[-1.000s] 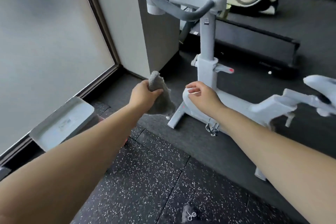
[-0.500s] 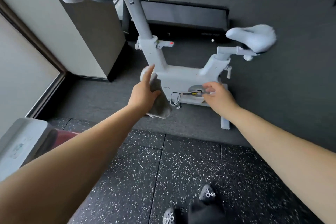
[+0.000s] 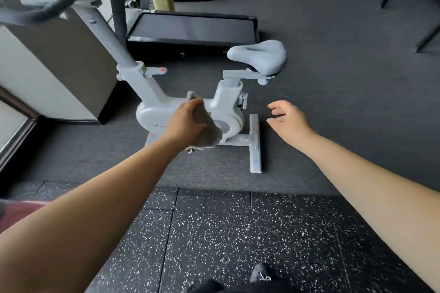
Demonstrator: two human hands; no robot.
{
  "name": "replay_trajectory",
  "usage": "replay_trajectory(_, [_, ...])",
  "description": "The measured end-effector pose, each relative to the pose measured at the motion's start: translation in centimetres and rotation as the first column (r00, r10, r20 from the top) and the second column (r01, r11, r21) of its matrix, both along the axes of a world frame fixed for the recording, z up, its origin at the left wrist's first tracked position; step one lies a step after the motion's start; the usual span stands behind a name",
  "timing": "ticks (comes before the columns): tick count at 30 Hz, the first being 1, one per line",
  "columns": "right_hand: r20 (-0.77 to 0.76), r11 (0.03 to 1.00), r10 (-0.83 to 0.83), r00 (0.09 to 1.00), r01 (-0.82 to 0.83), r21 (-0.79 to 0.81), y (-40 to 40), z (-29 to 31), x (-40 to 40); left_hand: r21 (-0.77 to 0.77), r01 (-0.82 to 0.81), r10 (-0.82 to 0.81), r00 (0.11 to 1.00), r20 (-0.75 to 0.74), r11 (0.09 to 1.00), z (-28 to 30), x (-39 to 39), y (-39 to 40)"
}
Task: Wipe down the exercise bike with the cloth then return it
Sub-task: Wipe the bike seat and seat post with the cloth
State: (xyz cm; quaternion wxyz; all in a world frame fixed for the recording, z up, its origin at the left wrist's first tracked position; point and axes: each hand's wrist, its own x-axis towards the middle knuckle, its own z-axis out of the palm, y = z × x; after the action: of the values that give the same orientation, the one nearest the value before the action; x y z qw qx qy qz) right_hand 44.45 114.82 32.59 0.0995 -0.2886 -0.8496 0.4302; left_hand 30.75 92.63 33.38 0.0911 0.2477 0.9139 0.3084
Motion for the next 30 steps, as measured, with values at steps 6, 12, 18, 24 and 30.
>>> replay_trajectory(6, [0.015,0.999,0.027,1.0,-0.028,0.022,6.0,-0.3,-0.7,0.001,-0.038,0.038,0.997,0.064,0.999,0.0,-0.5,5.6])
replay_trajectory(12, [0.026,0.998,0.055,0.998,-0.055,-0.005,11.0,-0.4,-4.4,-0.046,-0.012,0.015,0.998,0.069,0.999,-0.1,-4.4,10.9])
replay_trajectory(18, [0.021,0.999,0.033,0.999,-0.033,0.031,17.1,0.1,-9.0,-0.006,-0.011,0.012,0.995,0.102,1.0,-0.5,-9.2,16.6])
replay_trajectory(24, [0.019,0.997,0.076,0.997,-0.076,0.001,23.5,-0.4,-13.0,0.038,-0.1,0.097,0.993,0.063,0.994,0.3,-12.6,22.0])
replay_trajectory(30, [0.044,0.97,0.241,0.969,-0.242,0.004,31.3,-0.5,-18.7,0.075,-0.249,0.252,0.967,-0.027,0.966,1.0,-15.7,28.3])
